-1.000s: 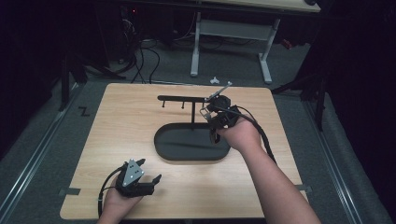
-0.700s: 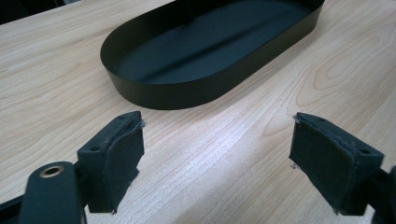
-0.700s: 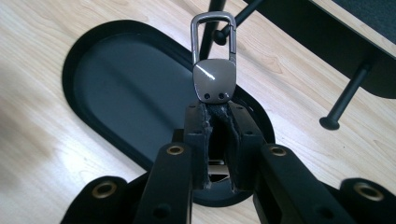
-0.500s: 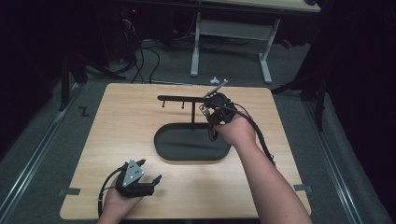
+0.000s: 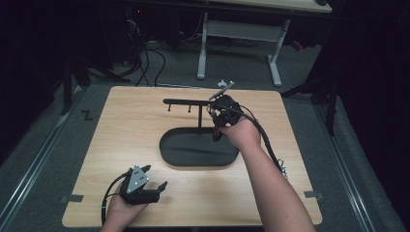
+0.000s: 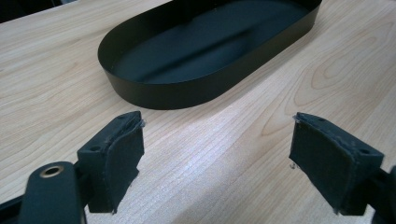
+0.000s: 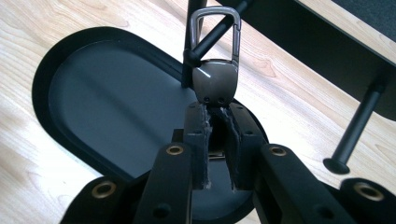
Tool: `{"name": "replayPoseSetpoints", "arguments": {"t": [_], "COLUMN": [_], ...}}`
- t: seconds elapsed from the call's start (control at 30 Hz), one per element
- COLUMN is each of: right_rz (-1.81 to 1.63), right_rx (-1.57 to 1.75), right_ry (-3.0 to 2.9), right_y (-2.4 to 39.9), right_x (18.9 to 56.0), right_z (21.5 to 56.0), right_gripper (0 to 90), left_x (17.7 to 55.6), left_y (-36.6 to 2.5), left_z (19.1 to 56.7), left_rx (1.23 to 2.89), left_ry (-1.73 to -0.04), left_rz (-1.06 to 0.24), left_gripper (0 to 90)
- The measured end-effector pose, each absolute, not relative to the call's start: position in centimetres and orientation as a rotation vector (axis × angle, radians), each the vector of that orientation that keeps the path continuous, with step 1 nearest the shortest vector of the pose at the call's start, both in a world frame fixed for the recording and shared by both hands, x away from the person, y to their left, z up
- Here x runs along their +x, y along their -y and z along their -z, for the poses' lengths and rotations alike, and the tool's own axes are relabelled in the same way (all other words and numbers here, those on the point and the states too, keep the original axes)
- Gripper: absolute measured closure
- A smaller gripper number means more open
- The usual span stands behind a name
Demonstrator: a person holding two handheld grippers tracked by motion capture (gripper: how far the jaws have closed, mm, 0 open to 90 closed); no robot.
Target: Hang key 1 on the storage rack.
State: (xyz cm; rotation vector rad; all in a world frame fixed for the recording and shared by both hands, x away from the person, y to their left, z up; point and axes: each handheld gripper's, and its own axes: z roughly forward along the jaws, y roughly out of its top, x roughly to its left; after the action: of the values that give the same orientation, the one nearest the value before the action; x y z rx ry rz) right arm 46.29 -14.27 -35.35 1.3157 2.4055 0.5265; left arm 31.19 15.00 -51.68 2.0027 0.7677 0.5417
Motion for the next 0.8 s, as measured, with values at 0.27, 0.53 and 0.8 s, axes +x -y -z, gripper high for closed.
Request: {"name": "replayPoseSetpoints", "arguments": {"t": [0.27,0.53,0.8], "right_rz": [-0.537,-0.555,-0.578], "right_rx": [1.324,1.335,1.34], "right_ry": [-2.394,-2.383,-2.388], "right_y": [14.1,14.0,14.5], "right_x": [46.6,46.8,46.1], "right_z": [36.3,36.8,37.0], "right_gripper": [80.0,79.5,69.7], "left_x": [31.2,31.2,31.2], "left_y": [-14.9,-14.9,-14.9], "left_z": [51.7,51.7,51.7], "left_rx": [2.004,2.003,2.009], "left_ry": [-0.762,-0.761,-0.758], "left_rz": [-0.534,-0.534,-0.533], "left_gripper": [17.9,17.9,17.9]}}
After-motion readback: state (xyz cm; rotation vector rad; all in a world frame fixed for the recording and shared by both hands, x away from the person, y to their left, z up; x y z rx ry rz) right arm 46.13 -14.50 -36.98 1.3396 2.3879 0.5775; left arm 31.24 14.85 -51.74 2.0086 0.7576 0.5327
